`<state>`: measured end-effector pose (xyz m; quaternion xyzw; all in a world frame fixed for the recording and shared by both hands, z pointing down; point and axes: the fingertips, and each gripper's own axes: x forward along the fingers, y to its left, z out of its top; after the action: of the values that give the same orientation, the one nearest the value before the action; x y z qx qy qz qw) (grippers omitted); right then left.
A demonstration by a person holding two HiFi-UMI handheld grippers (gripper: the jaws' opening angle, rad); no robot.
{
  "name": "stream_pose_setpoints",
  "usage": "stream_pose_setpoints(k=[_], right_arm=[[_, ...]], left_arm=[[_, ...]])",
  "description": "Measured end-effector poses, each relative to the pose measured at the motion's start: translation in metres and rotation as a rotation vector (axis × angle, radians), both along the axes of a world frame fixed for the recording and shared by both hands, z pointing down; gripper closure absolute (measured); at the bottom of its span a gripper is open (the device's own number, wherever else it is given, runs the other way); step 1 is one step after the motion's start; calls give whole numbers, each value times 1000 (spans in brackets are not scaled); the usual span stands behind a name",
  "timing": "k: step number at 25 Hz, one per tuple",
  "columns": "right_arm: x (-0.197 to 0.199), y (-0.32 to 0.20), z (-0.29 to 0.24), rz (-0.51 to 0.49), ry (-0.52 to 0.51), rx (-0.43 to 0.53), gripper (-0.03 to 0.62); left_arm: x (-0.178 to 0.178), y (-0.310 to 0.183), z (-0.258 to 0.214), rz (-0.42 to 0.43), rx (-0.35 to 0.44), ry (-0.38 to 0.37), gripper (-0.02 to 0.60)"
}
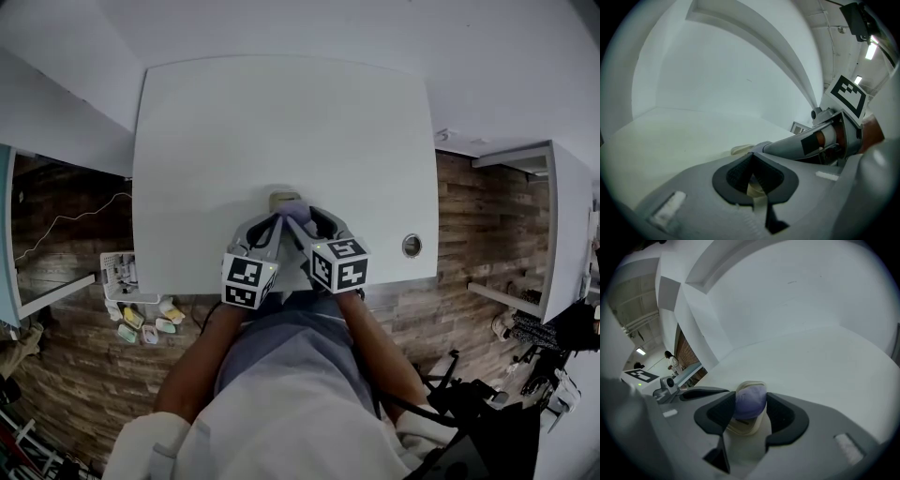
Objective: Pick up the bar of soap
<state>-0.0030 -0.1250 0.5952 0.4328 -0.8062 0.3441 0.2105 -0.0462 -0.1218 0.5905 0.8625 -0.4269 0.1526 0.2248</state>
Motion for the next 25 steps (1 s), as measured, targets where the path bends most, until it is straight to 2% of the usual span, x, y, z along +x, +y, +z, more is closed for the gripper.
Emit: stream_pose_setpoints(k=[11, 17, 25], right_arm=[[3, -2, 0, 15, -35, -6, 405], [0, -5, 2, 3, -97, -50, 401], [5, -6, -4, -1, -158, -51, 428]], left_arm=[[1, -2, 1, -1, 5, -2, 578], [0, -3, -1, -5, 3, -3, 578], [1, -2, 0, -15, -1, -1, 578]])
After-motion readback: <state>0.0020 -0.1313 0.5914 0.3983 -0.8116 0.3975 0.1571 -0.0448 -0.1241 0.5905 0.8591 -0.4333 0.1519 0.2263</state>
